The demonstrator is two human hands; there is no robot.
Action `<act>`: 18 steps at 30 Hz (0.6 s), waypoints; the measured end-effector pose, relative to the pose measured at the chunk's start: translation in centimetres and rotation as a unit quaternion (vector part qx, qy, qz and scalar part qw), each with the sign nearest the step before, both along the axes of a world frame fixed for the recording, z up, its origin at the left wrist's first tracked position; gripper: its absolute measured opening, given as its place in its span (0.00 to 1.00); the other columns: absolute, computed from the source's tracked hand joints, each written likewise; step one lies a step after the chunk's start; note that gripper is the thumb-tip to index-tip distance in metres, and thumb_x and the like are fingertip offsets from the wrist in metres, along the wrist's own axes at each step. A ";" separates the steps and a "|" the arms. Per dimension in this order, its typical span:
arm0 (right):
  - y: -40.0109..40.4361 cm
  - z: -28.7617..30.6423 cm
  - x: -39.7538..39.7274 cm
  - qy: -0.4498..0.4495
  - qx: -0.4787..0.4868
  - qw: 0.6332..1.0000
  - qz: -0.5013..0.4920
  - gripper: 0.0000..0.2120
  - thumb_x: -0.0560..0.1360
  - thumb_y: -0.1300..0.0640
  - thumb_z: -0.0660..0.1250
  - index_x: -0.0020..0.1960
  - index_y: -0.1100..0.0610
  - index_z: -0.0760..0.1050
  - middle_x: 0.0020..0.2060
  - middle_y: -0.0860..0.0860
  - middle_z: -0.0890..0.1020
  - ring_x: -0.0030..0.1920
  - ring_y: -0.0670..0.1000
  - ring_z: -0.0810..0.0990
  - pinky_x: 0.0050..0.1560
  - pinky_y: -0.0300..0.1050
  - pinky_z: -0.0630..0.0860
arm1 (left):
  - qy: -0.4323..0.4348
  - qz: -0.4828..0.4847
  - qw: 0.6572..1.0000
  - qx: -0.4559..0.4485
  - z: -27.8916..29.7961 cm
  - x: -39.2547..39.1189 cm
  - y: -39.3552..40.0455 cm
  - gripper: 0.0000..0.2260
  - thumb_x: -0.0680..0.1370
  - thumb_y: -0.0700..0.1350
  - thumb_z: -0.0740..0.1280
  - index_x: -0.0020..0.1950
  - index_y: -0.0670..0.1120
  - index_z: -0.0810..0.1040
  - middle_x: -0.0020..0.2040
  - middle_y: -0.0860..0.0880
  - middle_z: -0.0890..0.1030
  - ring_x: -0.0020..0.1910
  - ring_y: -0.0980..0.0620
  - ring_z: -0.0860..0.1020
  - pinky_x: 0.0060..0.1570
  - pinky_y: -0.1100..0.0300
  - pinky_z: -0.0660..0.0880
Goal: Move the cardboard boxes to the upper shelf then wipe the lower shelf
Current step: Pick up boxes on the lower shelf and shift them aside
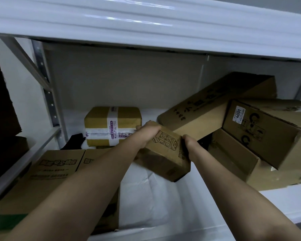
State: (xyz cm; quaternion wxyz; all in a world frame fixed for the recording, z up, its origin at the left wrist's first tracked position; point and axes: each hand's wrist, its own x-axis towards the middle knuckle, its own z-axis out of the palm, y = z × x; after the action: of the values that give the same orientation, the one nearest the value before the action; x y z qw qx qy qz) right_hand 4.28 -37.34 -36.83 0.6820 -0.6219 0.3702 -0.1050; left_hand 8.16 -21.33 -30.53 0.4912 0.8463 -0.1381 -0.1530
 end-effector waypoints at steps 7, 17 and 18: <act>0.9 0.1 -0.2 -0.015 -0.008 1.000 0.013 0.17 0.80 0.48 0.56 0.52 0.60 0.76 0.54 0.60 0.80 0.49 0.57 0.81 0.45 0.45 0.74 | 0.034 0.006 0.998 -0.049 -0.4 0.3 1.0 0.03 0.78 0.49 0.61 0.48 0.51 0.70 0.61 0.42 0.73 0.62 0.42 0.71 0.61 0.46 0.73; 1.9 1.3 -0.1 -0.040 -0.004 0.999 0.032 0.13 0.80 0.53 0.56 0.42 0.57 0.73 0.36 0.55 0.78 0.36 0.54 0.78 0.35 0.41 0.73 | 0.081 0.036 0.990 -0.109 -0.7 1.2 2.0 0.26 0.75 0.53 0.65 0.72 0.48 0.64 0.68 0.41 0.70 0.62 0.42 0.74 0.59 0.47 0.75; 1.9 1.4 -0.1 -0.041 -0.004 0.999 0.034 0.13 0.80 0.53 0.56 0.42 0.57 0.73 0.36 0.55 0.79 0.35 0.53 0.78 0.34 0.41 0.73 | 0.081 0.039 0.990 -0.113 -0.6 1.1 2.0 0.27 0.75 0.53 0.65 0.72 0.48 0.64 0.68 0.42 0.69 0.62 0.42 0.73 0.60 0.47 0.75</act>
State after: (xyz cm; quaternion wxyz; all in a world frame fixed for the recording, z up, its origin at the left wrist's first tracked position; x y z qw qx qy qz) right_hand 4.18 -35.42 -35.48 0.6976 -0.6318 0.3200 -0.1086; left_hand 9.29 -19.35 -31.14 0.5986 0.7752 -0.0810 -0.1847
